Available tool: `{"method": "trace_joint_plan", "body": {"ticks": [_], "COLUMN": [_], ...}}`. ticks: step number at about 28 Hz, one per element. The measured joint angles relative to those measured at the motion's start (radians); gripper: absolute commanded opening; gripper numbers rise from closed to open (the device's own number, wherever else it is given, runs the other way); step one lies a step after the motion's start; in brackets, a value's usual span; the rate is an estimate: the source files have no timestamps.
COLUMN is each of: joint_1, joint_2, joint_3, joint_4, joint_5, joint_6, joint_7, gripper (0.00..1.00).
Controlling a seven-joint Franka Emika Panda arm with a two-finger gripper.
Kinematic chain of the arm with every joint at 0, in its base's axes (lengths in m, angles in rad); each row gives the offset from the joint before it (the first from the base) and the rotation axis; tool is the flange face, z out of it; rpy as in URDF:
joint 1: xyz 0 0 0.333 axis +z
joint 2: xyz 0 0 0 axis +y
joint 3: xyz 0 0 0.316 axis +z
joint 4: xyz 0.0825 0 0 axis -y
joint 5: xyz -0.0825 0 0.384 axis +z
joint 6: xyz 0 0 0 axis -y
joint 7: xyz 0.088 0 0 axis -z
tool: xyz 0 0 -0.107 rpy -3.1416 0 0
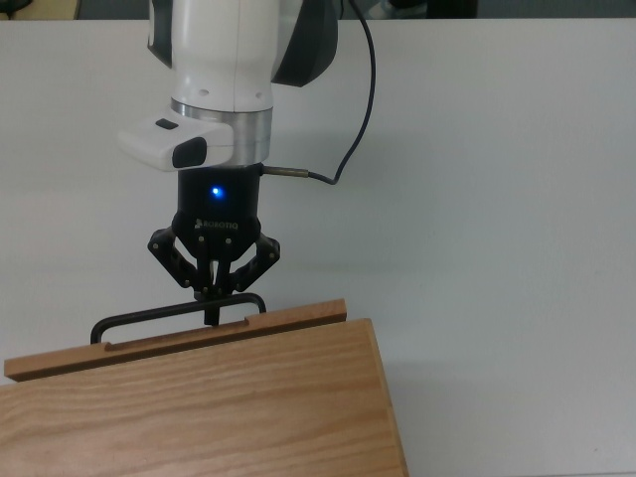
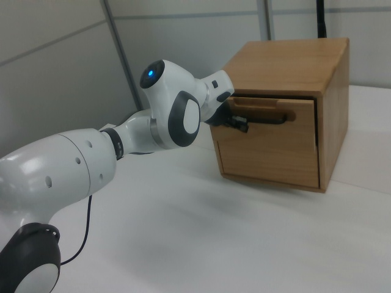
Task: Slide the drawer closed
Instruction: 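Keep pushing the drawer front until flush with the cabinet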
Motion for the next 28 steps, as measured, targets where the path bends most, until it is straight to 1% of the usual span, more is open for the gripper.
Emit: {"method": "trace_joint_plan", "body": {"ticks": [7,16,18,21,22,24,25,26,28], "joint_1": [0.0,-0.001,-0.002,-0.005,-0.006,-0.007,-0.008,-0.009,-0.011], "joint_2": [0.013,0.013,0.008,-0.014,-0.022,-0.042,-0.053,-0.069,-0.092], "joint_3": [0.0,0.0,0.0,0.0,0.001,0.002,0.002,0.002,0.002], "joint_4": [0.0,0.001,0.008,0.031,0.035,0.041,0.043,0.045,0.046], "joint_5": [0.0,0.0,0.0,0.006,0.018,0.063,0.094,0.136,0.188], "joint_6": [0.078,0.078,0.043,-0.114,-0.163,-0.261,-0.309,-0.37,-0.445], "joint_7": [0.007,0.026,0.028,0.029,0.028,0.018,0.005,-0.017,-0.044], "gripper": [0.0,0.0,0.0,0.0,0.0,0.0,0.0,0.0,0.0]}}
